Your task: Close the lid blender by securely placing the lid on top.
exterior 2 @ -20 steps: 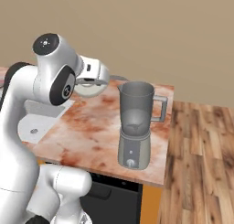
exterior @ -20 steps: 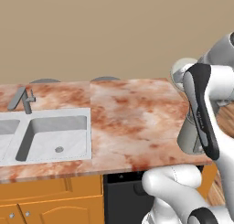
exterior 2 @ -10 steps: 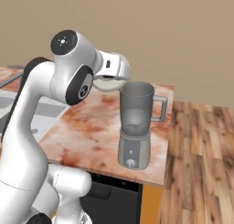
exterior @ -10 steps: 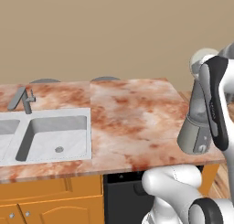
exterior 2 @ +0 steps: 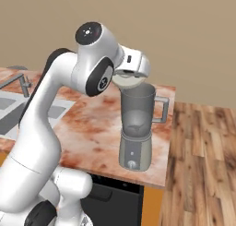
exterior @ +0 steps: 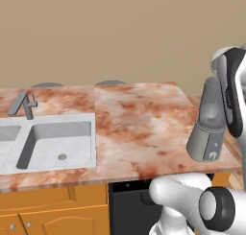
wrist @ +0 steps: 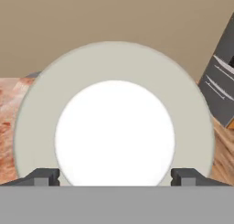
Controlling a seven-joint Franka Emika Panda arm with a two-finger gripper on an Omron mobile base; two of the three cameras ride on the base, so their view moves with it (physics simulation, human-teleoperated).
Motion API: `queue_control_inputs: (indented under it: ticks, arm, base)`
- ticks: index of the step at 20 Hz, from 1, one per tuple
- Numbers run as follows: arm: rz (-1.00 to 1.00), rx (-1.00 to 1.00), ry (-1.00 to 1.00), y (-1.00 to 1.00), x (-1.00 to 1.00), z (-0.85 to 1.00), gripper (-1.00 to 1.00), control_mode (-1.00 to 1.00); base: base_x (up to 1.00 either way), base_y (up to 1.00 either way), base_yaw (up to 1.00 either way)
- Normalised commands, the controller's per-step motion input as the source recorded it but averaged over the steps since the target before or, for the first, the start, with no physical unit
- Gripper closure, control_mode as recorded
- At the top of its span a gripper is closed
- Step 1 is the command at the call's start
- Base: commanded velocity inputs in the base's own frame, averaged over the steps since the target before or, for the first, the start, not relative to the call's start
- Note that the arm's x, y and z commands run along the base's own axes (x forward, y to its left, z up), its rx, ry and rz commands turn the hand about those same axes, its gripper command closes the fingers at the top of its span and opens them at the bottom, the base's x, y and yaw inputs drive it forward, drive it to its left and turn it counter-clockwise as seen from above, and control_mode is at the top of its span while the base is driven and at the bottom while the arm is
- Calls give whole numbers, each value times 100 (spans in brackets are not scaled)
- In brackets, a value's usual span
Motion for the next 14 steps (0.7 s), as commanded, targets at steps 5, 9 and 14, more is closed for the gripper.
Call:
queue_control_inputs:
  ticks: [5,9,14]
  arm:
    - [-1,7,17,-33,47,0,100,-100]
    - [0,2,23,-11,39,-9,100,-100]
    - [0,0,24,0,11,-38,100,-100]
  base:
    - [0,0,0]
    - [0,0,0]
    - [0,0,0]
